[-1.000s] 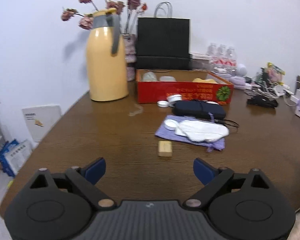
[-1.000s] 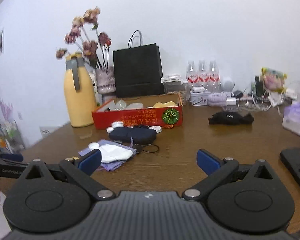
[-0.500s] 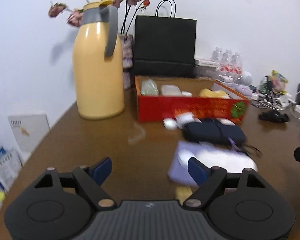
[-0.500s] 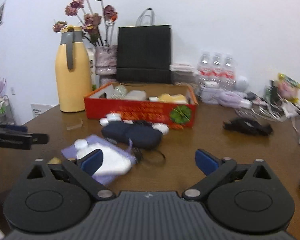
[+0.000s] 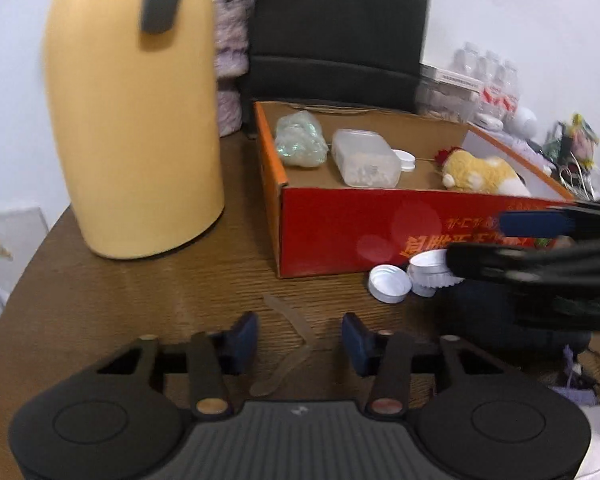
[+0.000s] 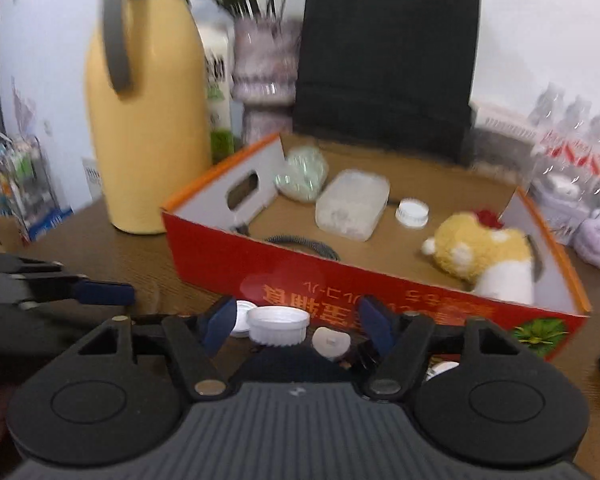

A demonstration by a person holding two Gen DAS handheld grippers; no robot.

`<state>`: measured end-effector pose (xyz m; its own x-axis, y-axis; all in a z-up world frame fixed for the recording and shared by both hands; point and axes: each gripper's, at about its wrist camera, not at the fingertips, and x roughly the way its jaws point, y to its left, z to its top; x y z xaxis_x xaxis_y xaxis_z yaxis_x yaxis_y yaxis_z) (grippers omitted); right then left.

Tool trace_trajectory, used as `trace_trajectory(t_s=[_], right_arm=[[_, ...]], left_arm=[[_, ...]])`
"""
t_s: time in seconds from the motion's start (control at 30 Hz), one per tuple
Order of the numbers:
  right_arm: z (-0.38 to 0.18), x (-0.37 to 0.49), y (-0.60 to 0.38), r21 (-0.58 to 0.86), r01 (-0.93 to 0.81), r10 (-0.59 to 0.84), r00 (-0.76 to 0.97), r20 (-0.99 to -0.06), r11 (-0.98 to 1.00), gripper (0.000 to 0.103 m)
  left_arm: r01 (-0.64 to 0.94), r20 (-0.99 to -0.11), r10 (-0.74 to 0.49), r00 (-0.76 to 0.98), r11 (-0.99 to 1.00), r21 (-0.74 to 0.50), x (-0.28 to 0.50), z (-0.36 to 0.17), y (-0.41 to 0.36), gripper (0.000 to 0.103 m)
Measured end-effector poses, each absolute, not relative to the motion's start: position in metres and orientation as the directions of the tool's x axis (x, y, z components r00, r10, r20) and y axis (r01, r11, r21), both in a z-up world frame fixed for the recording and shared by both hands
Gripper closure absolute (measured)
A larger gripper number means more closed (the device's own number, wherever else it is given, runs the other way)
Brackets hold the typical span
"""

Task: Organize objects
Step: 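Grasp a white cap with the right gripper while the left gripper reaches toward the purple cloth, then carry the white cap into the box with the right gripper while the left gripper carries a small item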

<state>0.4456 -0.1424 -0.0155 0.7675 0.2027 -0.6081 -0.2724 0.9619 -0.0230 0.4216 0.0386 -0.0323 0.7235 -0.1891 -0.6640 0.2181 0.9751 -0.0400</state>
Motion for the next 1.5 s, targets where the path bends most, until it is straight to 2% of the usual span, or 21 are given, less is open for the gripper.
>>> trace_trajectory(t_s=[0.03, 0.07, 0.1, 0.3, 0.47, 0.63, 0.77, 0.87, 0.97, 1.07, 1.17, 1.27, 1.37, 1.5], right_arm=[[-0.021, 0.453, -0.142, -0.004, -0.269, 0.208, 0.754, -0.623, 0.963, 0.047], [-0.025, 0.458, -0.142, 0.031, -0.273, 0.230, 0.740, -0.632, 0.961, 0.060], [-0.028, 0.459, -0.143, 0.064, -0.268, 0.247, 0.733, -0.634, 0.961, 0.061], [-0.015, 0.418, -0.149, 0.076, -0.258, 0.257, 0.798, -0.545, 0.963, 0.062], [0.011, 0.333, -0.172, 0.051, -0.273, 0.266, 0.853, -0.449, 0.961, 0.062], [0.019, 0.265, -0.202, 0.068, -0.247, 0.251, 0.866, -0.432, 0.967, 0.062], [0.019, 0.227, -0.215, 0.066, -0.232, 0.237, 0.871, -0.429, 0.971, 0.062], [0.025, 0.206, -0.222, 0.069, -0.216, 0.225, 0.891, -0.394, 0.974, 0.062], [0.036, 0.193, -0.230, 0.068, -0.198, 0.209, 0.913, -0.351, 0.978, 0.062], [0.047, 0.182, -0.241, 0.084, -0.196, 0.212, 0.926, -0.311, 0.977, 0.062], [0.057, 0.180, -0.251, 0.109, -0.220, 0.242, 0.929, -0.280, 0.970, 0.062], [0.070, 0.196, -0.257, 0.064, -0.249, 0.257, 0.935, -0.243, 0.966, 0.062], [0.085, 0.236, -0.263, 0.012, -0.238, 0.234, 0.944, -0.232, 0.971, 0.062], [0.102, 0.319, -0.270, 0.074, -0.287, 0.296, 0.918, -0.265, 0.955, 0.062]], left_arm=[[0.221, -0.660, -0.182, 0.729, 0.975, -0.025, 0.420, -0.033, 0.037, 0.084], [0.221, -0.655, -0.168, 0.736, 0.975, -0.002, 0.419, -0.034, 0.035, 0.096], [0.225, -0.652, -0.161, 0.741, 0.974, 0.014, 0.417, -0.034, 0.034, 0.102], [0.206, -0.628, -0.159, 0.762, 0.979, 0.002, 0.392, -0.025, 0.037, 0.103], [0.183, -0.558, -0.230, 0.797, 0.973, -0.139, 0.333, 0.004, 0.053, 0.103], [0.131, -0.520, -0.248, 0.818, 0.959, -0.250, 0.263, 0.023, 0.060, 0.102], [0.157, -0.513, -0.251, 0.820, 0.963, -0.220, 0.227, 0.037, 0.050, 0.102], [0.180, -0.486, -0.247, 0.838, 0.967, -0.182, 0.205, 0.050, 0.040, 0.102], [0.204, -0.465, -0.275, 0.842, 0.959, -0.197, 0.197, 0.059, 0.034, 0.102], [0.216, -0.465, -0.281, 0.839, 0.958, -0.189, 0.202, 0.066, 0.025, 0.102], [0.264, -0.429, -0.316, 0.846, 0.948, -0.179, 0.209, 0.078, 0.020, 0.102], [0.310, -0.403, -0.352, 0.845, 0.936, -0.167, 0.231, 0.094, 0.013, 0.102], [0.341, -0.387, -0.373, 0.843, 0.928, -0.153, 0.277, 0.110, 0.004, 0.102], [0.345, -0.443, -0.365, 0.819, 0.930, -0.129, 0.369, 0.113, -0.011, 0.102]])
